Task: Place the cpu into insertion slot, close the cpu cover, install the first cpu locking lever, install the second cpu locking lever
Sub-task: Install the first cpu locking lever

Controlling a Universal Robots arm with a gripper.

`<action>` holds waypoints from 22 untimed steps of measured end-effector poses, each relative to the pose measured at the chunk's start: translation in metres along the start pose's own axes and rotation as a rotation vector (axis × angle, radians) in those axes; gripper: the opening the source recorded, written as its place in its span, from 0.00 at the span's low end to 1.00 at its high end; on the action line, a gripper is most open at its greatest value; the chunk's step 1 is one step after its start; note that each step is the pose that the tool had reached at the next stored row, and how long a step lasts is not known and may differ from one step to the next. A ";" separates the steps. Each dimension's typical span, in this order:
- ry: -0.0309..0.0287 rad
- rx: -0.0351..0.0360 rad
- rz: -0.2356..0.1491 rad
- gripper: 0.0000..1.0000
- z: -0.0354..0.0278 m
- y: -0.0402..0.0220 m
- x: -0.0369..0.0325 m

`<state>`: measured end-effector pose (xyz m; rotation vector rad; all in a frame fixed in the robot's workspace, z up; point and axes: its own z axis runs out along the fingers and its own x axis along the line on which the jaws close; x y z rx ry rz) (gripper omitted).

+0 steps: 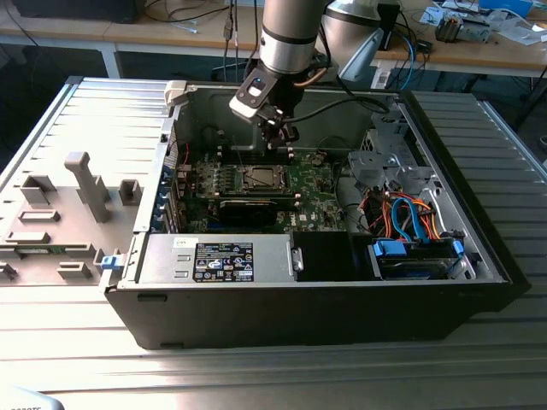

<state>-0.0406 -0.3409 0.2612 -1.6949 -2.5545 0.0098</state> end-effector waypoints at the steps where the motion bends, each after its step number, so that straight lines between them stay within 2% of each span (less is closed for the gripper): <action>1: -0.0002 0.0003 -0.004 0.11 0.0000 0.0000 0.0000; 22: -0.0049 0.0062 -0.102 0.11 0.0000 0.0000 0.0000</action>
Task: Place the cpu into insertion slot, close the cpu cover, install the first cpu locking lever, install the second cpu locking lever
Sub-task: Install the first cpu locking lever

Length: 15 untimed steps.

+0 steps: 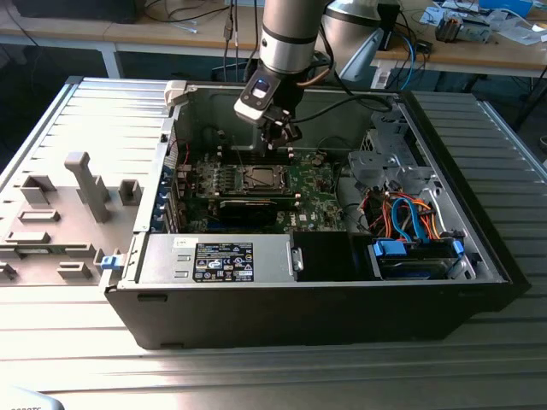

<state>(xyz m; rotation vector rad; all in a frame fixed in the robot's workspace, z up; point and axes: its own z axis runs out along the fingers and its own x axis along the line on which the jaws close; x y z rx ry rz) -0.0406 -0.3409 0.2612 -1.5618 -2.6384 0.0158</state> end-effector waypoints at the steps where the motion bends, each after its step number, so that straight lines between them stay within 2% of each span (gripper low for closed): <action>1: -0.0002 0.0002 -0.003 0.11 0.0000 0.0000 0.0000; 15: -0.0019 0.0023 -0.038 0.11 0.0000 0.0000 0.0000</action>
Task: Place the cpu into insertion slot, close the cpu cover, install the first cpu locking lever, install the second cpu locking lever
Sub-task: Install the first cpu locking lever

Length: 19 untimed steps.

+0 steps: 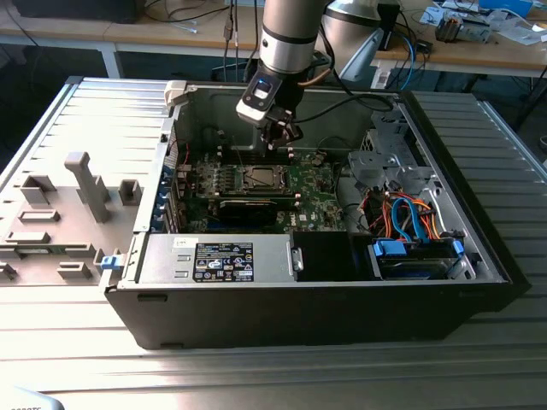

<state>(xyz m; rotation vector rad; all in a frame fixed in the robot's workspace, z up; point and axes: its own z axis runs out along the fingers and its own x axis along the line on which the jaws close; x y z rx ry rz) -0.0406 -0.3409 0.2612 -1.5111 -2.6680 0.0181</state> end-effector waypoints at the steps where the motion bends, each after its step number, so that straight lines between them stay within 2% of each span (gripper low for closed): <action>1: 0.0000 0.0001 -0.001 0.11 0.0000 0.0000 0.0000; 19: -0.0029 0.0037 -0.065 0.11 0.0000 0.0000 0.0000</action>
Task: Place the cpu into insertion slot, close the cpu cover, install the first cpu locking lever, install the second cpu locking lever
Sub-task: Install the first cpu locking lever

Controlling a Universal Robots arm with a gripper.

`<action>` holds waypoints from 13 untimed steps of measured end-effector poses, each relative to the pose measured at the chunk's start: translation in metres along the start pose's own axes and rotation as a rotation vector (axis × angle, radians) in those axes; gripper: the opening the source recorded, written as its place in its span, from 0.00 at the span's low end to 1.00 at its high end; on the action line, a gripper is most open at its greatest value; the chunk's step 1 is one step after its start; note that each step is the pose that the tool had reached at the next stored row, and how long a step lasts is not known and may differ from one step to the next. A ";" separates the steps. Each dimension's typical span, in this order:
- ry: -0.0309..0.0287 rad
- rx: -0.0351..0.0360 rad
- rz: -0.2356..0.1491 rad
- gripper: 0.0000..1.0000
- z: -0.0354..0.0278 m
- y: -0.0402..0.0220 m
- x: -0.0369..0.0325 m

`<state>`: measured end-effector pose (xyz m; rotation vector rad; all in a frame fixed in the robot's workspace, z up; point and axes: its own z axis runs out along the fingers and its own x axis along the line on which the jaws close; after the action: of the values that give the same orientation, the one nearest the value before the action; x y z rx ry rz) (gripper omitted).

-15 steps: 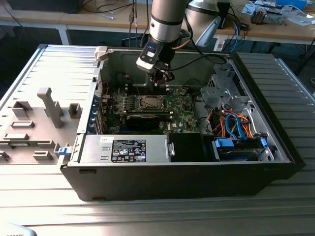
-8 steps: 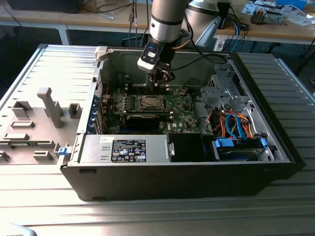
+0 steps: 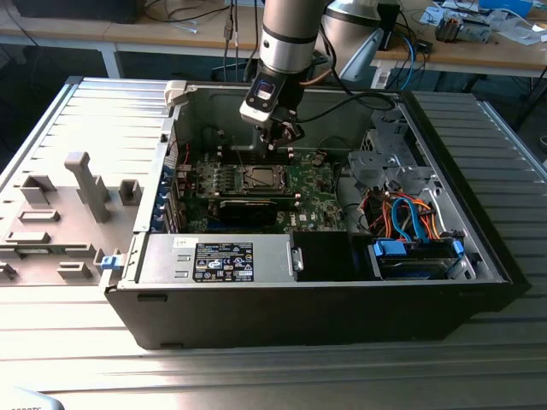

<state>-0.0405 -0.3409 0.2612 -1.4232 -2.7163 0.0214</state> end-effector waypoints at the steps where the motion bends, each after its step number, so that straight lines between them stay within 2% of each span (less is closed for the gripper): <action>1: 0.0001 0.0001 -0.002 0.11 0.0000 0.0000 0.0000; 13: 0.0014 -0.0004 -0.018 0.11 0.0001 0.0000 0.0000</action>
<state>-0.0406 -0.3409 0.2611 -1.3979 -2.7280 0.0188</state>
